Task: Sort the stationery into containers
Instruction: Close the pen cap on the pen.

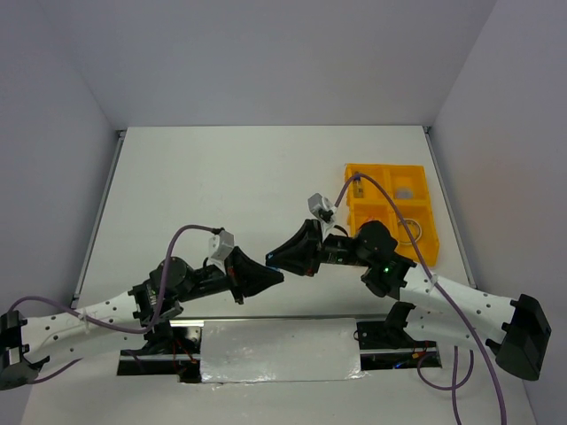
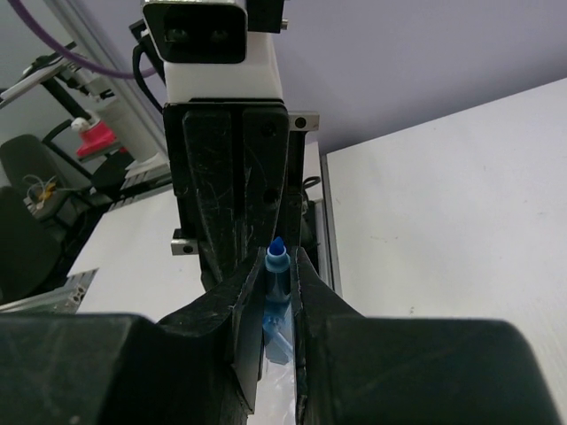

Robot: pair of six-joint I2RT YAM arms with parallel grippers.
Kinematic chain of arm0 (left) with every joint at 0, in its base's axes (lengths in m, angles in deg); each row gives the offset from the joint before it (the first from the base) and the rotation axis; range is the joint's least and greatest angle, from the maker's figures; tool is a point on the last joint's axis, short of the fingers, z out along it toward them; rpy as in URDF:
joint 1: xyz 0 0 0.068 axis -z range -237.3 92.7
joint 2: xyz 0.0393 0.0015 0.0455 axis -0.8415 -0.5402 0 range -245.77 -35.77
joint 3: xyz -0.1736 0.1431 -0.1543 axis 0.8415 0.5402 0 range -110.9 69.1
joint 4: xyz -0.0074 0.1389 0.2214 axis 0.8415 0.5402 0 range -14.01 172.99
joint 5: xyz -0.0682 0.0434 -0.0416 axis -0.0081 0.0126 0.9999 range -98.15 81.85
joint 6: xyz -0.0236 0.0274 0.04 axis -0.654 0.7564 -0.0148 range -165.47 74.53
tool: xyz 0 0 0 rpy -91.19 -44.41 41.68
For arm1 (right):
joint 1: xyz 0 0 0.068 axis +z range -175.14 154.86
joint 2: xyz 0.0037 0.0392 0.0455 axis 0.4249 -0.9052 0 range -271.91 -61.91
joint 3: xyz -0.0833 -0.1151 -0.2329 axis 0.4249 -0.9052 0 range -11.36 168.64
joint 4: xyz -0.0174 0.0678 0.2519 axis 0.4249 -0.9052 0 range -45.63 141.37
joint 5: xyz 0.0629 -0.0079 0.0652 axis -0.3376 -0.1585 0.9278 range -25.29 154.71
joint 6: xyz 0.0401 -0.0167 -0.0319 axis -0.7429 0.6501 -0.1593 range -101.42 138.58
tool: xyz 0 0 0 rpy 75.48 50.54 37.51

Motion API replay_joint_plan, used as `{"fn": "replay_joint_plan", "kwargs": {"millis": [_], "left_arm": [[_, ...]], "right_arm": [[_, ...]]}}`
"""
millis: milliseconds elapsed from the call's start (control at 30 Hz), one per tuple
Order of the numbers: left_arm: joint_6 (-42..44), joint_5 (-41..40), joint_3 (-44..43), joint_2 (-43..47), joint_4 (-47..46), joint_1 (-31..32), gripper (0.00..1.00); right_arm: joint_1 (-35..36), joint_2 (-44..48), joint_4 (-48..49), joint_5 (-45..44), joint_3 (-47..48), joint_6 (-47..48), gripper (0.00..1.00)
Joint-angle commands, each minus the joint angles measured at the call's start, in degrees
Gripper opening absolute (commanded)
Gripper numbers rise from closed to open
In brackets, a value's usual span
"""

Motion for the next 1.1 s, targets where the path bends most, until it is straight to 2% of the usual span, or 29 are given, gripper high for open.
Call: {"fn": "replay_joint_plan", "kwargs": {"millis": [0,333,500,567,667,700,767,833,867,1067], "left_arm": [[2.6,-2.3,-0.2,0.8,0.4,-0.9,0.00],[2.2,3.4,0.0,0.8,-1.9,-0.9,0.00],[2.4,12.2,0.3,1.0,-5.7,-0.9,0.00],[3.6,10.7,-1.5,0.8,-2.9,-0.9,0.00],[4.2,1.6,-4.1,-0.2,6.8,-0.9,0.15],[4.1,0.1,-4.5,-0.6,9.6,-0.9,0.32],[3.8,-1.8,-4.9,-1.4,10.7,-0.9,0.38],[3.2,-3.6,-4.6,-1.2,10.6,-0.9,0.57],[3.0,-4.4,-4.3,-0.9,10.6,-0.9,0.62],[4.2,-8.1,-3.9,1.9,10.8,-0.9,0.65]], "right_arm": [[0.8,0.5,6.5,8.1,3.0,-2.6,0.00],[0.8,0.9,0.4,5.8,5.4,-0.2,0.00],[0.2,0.9,-2.2,6.7,6.4,1.1,0.00],[0.1,1.2,-3.2,6.9,6.7,1.1,0.00],[0.1,2.2,-4.3,6.2,7.1,1.2,0.00],[0.1,2.7,-4.4,6.1,7.2,1.3,0.00],[0.1,3.8,-5.6,5.2,7.3,1.7,0.00],[0.1,4.4,-6.3,5.0,7.5,2.1,0.00],[0.1,4.6,-6.9,4.9,7.5,2.2,0.00],[0.1,5.5,-7.3,5.4,7.2,1.7,0.00]]}}
